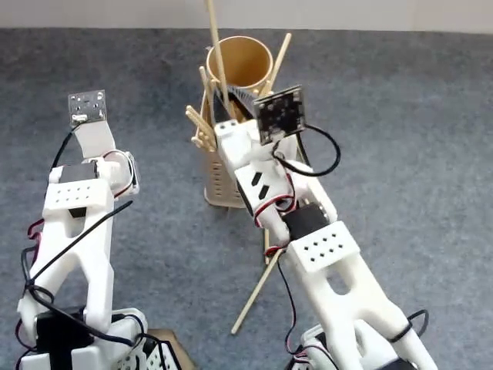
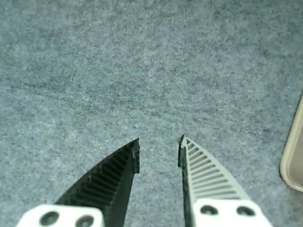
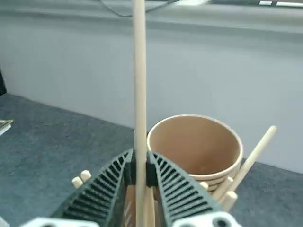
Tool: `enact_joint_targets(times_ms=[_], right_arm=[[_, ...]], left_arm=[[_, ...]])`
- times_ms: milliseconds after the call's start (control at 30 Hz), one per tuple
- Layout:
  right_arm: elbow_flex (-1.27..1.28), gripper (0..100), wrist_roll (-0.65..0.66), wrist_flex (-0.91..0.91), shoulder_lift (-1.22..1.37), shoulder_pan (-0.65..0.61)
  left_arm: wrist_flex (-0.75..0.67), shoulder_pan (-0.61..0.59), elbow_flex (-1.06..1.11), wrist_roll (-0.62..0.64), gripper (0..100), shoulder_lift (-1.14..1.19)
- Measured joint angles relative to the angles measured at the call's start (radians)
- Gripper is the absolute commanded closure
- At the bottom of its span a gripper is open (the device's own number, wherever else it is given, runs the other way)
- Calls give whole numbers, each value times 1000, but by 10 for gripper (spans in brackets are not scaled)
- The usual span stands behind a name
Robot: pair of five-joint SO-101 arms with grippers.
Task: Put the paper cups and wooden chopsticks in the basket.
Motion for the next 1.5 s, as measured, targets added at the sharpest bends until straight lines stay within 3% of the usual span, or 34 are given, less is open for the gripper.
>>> enact_joint_targets(times_ms=[133, 433, 567, 667, 767, 867, 967, 1167, 1333, 1500], right_arm=[[68, 793, 18, 86, -155, 0], [-8, 788, 91, 399, -476, 0], [-199, 788, 129, 724, -457, 57], [-305, 788, 143, 977, -379, 167], [-302, 788, 212, 1096, -244, 267], [-187, 789, 282, 1022, -147, 302], [-6, 789, 338, 825, -141, 310], [379, 789, 473, 557, -281, 264], [615, 789, 497, 430, -476, 229], [684, 786, 497, 325, -569, 229]], left_arm=[[-3, 0, 0, 0, 832, 0], [-12, 0, 0, 0, 832, 57], [-23, 0, -40, 0, 832, 158], [-23, 0, -86, 0, 832, 232], [-23, 0, -118, 0, 832, 278], [-25, 0, -123, 0, 832, 281], [-25, 0, -123, 0, 832, 282], [-25, 0, -123, 2, 832, 285], [-25, 0, -123, 3, 832, 292], [-25, 0, -123, 2, 832, 292]])
